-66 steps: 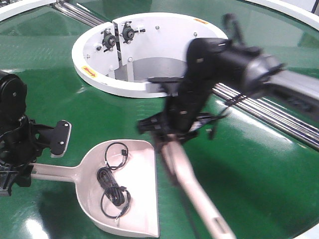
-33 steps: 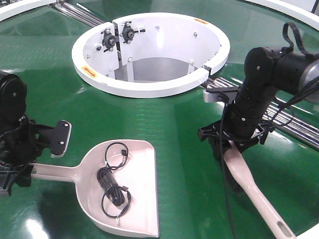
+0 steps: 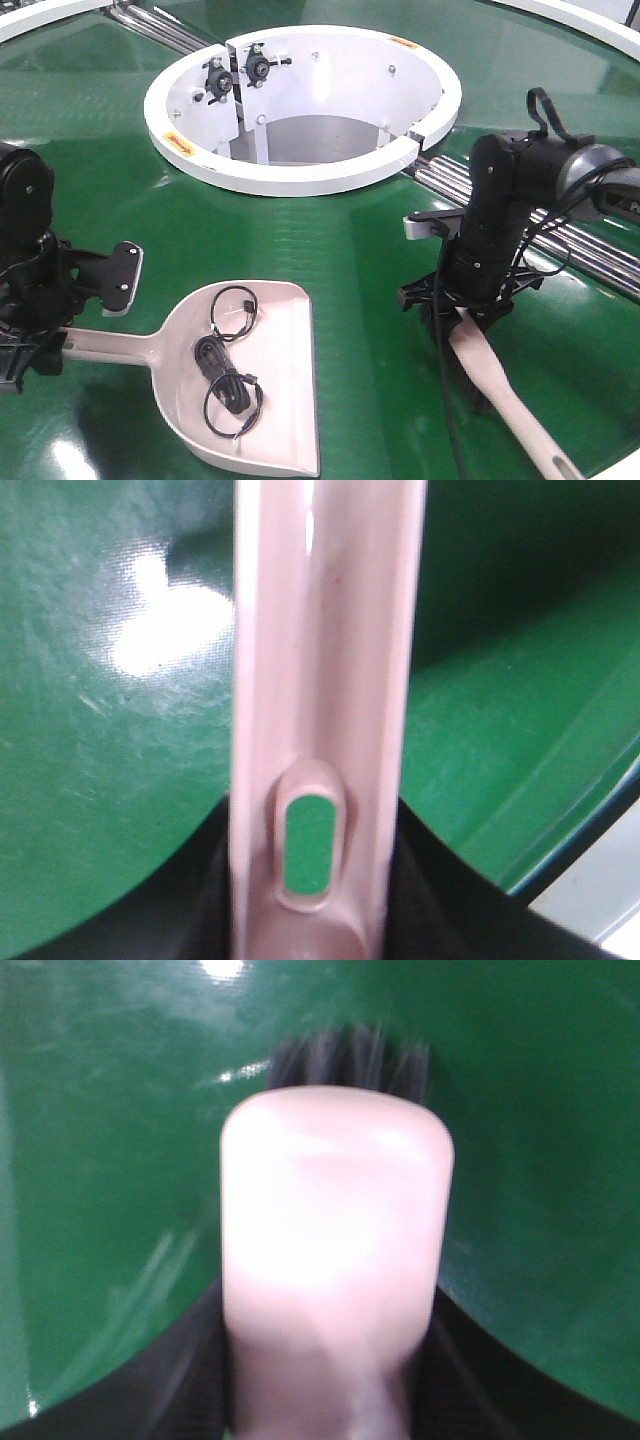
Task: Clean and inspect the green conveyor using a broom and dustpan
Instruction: 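Carry the brush with the right gripper back beside the dustpan, then lower the brush onto the conveyor, open the right gripper and withdraw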
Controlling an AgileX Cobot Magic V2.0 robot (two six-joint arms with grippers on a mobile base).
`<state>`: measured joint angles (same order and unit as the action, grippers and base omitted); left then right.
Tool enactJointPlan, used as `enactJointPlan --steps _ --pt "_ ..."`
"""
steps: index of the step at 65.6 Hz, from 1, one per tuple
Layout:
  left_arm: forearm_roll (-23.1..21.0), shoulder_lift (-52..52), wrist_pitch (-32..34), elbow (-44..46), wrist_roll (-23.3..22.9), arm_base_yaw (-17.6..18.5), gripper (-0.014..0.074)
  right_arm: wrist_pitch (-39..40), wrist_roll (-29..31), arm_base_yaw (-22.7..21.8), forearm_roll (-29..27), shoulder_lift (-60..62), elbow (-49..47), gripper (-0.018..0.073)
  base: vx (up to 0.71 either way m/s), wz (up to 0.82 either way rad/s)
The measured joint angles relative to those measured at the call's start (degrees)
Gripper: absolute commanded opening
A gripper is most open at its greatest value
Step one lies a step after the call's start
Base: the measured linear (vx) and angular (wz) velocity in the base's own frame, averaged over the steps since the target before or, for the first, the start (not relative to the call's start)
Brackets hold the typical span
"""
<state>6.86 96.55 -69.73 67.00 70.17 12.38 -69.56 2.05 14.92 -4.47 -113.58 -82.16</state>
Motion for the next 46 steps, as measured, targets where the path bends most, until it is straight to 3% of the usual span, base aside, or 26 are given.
enactJointPlan --steps 28,37,46 --pt "0.0 0.0 0.0 0.0 0.0 0.0 -0.0024 -0.2 0.0 0.0 -0.7 -0.5 -0.1 0.0019 0.0 0.0" --pt "-0.1 0.0 0.0 0.0 0.0 0.0 -0.0024 -0.2 0.0 0.0 -0.7 -0.5 -0.1 0.0087 0.0 0.0" --pt "-0.1 0.0 0.0 0.0 0.0 0.0 -0.0024 -0.2 0.0 0.0 -0.7 -0.5 -0.1 0.0219 0.0 0.0"
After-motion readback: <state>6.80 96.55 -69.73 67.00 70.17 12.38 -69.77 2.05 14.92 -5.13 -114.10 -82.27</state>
